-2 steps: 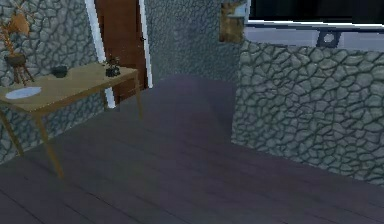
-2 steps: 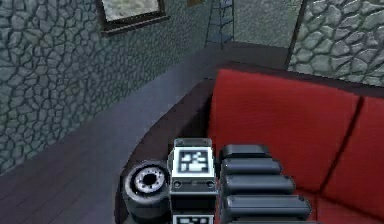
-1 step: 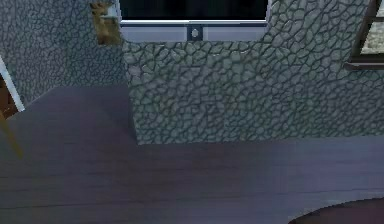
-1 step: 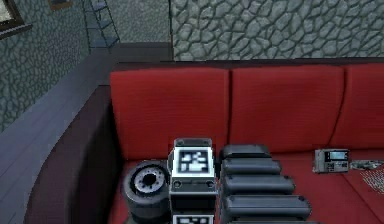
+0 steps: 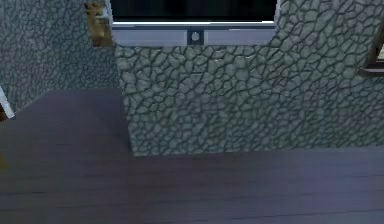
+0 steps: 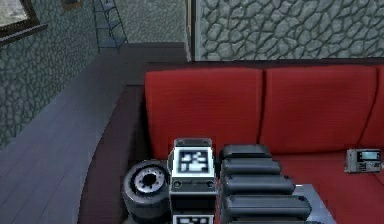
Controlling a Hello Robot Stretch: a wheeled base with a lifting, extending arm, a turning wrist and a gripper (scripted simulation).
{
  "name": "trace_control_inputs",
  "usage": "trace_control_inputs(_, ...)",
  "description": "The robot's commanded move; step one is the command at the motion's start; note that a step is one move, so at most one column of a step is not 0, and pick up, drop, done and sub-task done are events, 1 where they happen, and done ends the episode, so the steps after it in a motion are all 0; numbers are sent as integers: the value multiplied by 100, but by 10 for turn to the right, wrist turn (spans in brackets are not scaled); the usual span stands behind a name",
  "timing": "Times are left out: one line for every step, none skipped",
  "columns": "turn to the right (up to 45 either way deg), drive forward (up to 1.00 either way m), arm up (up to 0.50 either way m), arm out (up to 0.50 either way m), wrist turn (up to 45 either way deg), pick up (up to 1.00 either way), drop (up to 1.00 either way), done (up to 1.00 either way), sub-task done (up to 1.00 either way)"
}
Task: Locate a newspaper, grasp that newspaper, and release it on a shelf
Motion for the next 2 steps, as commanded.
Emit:
trace_control_inputs(-450, 0, 0, 0, 0, 0, 0, 0, 0)
trace_control_inputs(-450, 0, 0, 0, 0, 0, 0, 0, 0)
